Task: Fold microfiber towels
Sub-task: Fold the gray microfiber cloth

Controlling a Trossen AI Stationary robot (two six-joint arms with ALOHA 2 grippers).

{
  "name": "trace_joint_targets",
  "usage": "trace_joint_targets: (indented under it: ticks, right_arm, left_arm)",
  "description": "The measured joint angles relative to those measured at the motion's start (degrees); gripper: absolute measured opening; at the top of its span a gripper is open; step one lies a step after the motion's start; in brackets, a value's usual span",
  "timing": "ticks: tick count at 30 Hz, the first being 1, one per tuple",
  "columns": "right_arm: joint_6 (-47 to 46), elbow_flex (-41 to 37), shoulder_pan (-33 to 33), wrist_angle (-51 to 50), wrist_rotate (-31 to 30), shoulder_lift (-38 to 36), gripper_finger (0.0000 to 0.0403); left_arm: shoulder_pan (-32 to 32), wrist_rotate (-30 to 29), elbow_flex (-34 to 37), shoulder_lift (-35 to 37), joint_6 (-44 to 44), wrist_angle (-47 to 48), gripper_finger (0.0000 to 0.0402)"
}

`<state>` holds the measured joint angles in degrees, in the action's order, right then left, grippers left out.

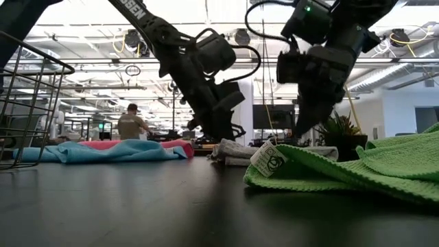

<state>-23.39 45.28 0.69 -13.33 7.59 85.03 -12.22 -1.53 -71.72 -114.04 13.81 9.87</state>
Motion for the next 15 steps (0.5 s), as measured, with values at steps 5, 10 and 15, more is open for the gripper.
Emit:
trace_joint_targets:
  ticks: [5,10,15]
  right_arm:
    - [0.01,0.0,1.15,0.38,0.2,3.1,0.0]
    - [0.03,0.0,1.08,0.13,0.03,3.08,0.0]
    - [0.01,0.04,1.07,-1.01,0.08,3.08,0.0]
  left_arm:
    - [-1.33,-0.09,0.0,0.0,0.36,-0.26,0.0008]
    - [-1.47,0.0,-0.04,-0.94,0.12,-0.16,0.0004]
    - [-1.38,1.87,-0.25,-3.93,1.27,-0.74,0.0006]
